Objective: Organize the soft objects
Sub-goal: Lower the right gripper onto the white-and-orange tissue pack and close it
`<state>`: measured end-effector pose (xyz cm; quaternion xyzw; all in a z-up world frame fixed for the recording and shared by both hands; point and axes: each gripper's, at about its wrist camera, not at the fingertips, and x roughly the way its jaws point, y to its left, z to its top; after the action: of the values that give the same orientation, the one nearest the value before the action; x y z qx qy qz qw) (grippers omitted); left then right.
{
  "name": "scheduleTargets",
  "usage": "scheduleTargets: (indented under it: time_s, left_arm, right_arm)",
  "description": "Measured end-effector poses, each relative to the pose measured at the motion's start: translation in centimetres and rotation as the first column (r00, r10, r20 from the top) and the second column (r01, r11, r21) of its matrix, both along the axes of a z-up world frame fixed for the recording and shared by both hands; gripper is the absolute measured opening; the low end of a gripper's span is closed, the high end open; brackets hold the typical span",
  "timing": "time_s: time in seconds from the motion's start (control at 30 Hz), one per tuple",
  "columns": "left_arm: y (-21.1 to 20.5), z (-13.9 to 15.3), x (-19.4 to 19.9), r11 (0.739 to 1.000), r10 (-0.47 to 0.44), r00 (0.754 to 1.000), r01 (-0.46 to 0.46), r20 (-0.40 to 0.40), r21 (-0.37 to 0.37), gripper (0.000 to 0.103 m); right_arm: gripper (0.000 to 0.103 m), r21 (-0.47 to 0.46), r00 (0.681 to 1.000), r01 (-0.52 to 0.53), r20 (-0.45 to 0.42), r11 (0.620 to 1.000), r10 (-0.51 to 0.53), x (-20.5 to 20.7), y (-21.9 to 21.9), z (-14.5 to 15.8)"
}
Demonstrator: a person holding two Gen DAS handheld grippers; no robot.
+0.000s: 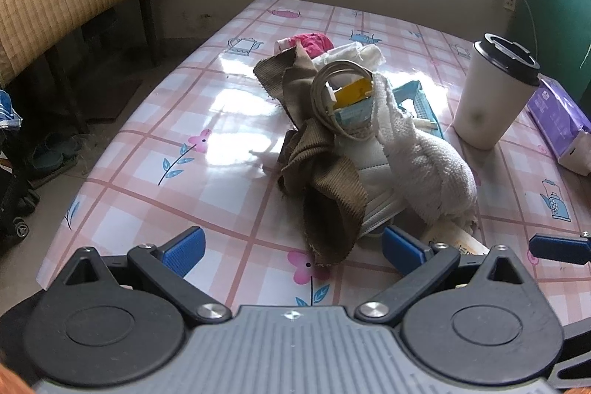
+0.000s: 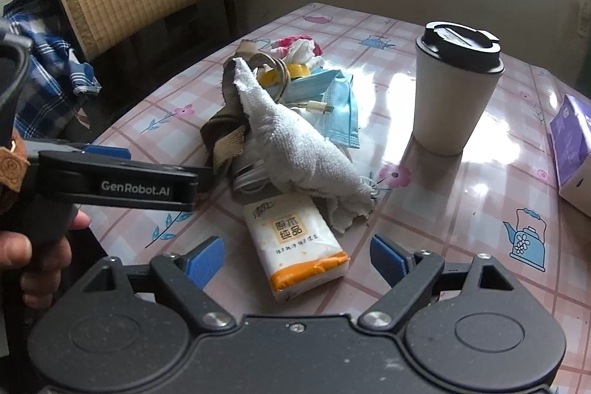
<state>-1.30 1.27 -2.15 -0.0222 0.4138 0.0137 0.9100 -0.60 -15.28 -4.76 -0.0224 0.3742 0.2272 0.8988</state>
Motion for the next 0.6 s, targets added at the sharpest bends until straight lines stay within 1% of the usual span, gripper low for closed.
scheduleTargets:
  time_s: [0.6]
  left_arm:
    - [0.23,-0.3,0.11,1.0,0.008,1.0,-0.008,-0.008,-0.013,0.103]
  right_arm:
    - [0.101,0.013,0.999,-0.032,-0.024,0.999,0.032,0.24,0.32,-0.32]
